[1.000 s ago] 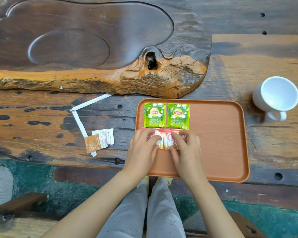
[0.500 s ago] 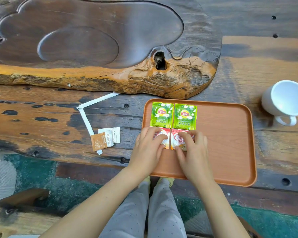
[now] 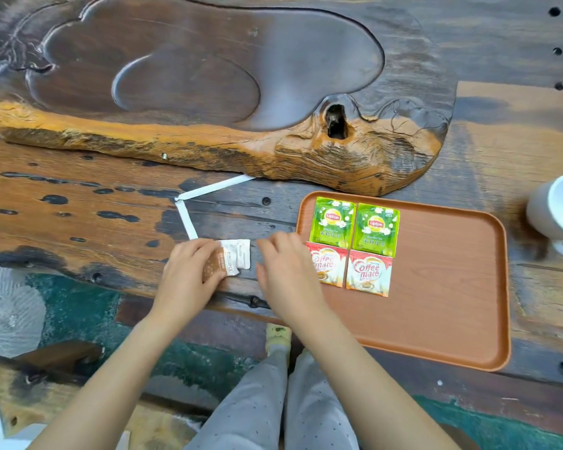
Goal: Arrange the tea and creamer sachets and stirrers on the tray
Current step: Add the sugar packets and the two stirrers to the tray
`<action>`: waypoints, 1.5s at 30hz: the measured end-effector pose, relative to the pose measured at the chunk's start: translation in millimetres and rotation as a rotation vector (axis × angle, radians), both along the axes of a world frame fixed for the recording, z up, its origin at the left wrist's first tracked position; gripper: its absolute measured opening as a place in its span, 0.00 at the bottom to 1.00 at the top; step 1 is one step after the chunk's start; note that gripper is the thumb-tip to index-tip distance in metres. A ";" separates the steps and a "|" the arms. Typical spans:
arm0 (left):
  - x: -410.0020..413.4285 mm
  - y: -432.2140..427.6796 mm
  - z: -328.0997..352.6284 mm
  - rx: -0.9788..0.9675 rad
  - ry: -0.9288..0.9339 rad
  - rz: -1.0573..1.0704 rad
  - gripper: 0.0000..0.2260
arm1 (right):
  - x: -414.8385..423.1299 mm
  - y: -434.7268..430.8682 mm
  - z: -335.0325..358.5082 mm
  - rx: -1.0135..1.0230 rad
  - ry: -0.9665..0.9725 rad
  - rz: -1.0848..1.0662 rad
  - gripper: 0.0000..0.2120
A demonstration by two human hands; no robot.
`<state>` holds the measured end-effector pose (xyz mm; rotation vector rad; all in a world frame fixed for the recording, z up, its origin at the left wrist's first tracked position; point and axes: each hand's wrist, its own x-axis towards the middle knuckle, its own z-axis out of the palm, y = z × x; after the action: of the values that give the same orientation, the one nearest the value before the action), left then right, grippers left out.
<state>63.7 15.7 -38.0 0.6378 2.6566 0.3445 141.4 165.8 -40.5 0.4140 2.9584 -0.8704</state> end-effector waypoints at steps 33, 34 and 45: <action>7.6 57.2 36.0 0.846 -1.094 0.577 0.11 | 117.4 39.8 25.4 -0.978 -0.014 -0.862 0.07; 9.0 58.2 35.2 0.853 -1.104 0.583 0.11 | 118.6 39.7 26.3 -0.940 0.008 -0.821 0.07; 15.5 58.6 35.4 0.850 -1.085 0.572 0.12 | 127.3 38.3 5.7 -0.312 0.078 -0.397 0.09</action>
<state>79.2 74.3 -2.6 -0.1587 1.4868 1.5032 268.7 204.1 -34.7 0.9860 2.7747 -1.3869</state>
